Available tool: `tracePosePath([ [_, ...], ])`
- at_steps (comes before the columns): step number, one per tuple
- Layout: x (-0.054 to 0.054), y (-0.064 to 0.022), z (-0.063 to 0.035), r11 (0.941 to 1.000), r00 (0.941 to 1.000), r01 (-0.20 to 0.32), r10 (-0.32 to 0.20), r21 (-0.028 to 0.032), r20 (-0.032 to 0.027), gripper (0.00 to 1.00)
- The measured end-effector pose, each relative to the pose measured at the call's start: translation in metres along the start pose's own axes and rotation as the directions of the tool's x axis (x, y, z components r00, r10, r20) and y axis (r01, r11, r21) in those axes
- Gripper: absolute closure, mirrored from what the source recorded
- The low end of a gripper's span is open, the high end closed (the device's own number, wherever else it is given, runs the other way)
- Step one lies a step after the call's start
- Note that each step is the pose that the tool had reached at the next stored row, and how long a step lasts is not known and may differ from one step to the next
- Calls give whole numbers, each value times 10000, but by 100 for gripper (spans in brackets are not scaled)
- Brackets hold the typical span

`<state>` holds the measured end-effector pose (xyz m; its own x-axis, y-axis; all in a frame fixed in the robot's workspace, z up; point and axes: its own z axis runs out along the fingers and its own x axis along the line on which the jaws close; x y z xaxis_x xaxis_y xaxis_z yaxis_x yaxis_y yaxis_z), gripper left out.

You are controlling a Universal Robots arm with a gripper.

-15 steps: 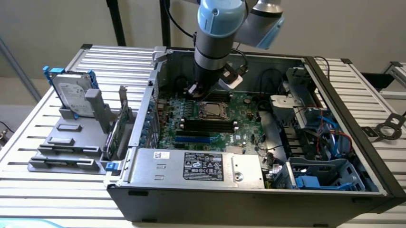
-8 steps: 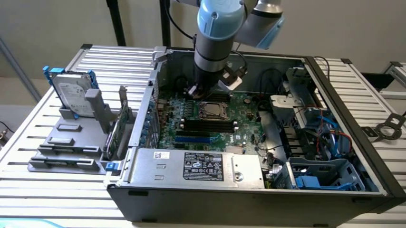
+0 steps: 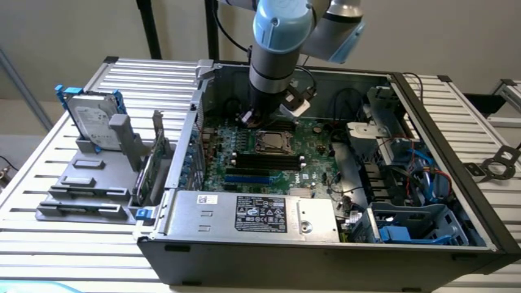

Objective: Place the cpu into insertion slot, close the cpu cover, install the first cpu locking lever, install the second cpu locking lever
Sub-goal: 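Install the first cpu locking lever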

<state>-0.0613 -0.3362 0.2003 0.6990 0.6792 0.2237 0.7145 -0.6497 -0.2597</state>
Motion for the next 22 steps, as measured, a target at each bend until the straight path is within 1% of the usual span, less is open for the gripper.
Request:
tracePosePath([
  [3,5,3,1,9999,9999,-5,7,-102,103,89],
  [4,10,8,1,9999,9999,-5,7,-125,128,89],
  [5,16,13,1,9999,9999,-7,9,-139,141,89],
  [13,102,91,2,9998,9998,-6,9,-181,184,89],
  [18,104,94,10,9998,9997,-7,12,-220,224,89],
  [22,104,94,11,9997,9997,-10,16,-230,244,89],
])
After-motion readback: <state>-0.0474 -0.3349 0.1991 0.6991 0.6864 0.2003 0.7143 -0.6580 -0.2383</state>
